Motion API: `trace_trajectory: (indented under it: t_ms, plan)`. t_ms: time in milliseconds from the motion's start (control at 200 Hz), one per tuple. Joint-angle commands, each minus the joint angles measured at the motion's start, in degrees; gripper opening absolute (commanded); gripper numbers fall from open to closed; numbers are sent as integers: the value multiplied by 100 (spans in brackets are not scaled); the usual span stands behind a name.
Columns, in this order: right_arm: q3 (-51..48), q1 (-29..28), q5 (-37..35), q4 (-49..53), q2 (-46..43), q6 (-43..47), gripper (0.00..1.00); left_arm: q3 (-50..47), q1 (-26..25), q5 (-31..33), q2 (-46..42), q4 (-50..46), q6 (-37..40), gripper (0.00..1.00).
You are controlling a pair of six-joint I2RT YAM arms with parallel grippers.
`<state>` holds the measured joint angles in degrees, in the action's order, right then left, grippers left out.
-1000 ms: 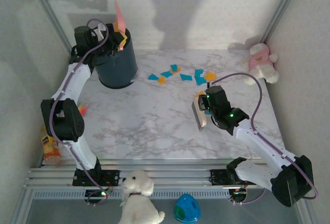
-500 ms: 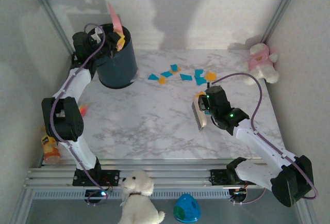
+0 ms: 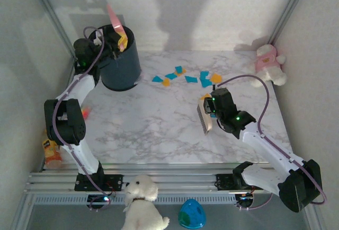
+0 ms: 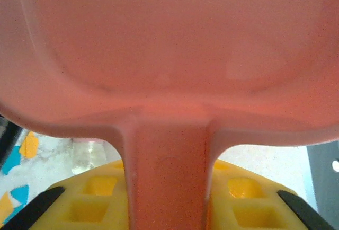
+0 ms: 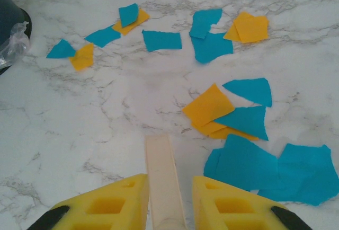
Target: Sweep away the paper scraps from the table
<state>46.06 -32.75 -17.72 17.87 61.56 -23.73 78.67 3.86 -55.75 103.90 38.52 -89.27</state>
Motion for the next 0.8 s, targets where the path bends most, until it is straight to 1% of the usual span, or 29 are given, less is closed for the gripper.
trace_trajectory:
  t_ms: [0, 130, 250, 376, 521, 631, 721, 796]
  plan:
    - [199, 48, 58, 9, 16, -107, 0, -108, 45, -21, -71, 1012, -581, 0]
    - [186, 43, 58, 18, 13, -112, 0, -277, 45, 54, -58, 1468, -981, 0]
    - [183, 41, 48, 16, -12, -111, 0, -401, 38, 103, -78, 1678, -1138, 0]
    - [164, 41, 38, 13, -20, -112, 0, -575, 36, 160, -80, 2117, -1507, 0]
    - [153, 45, 66, -11, -19, -132, 0, -613, 43, 175, -45, 2261, -1629, 0]
    - [146, 48, 58, 3, -14, -132, 0, -695, 39, 222, 5, 2663, -1961, 0]
    - [139, 44, 57, -5, -17, -127, 0, -714, 36, 252, 23, 2783, -2113, 0]
    - [140, 41, 58, -2, -29, -126, 0, -728, 36, 265, 1, 2799, -2084, 0]
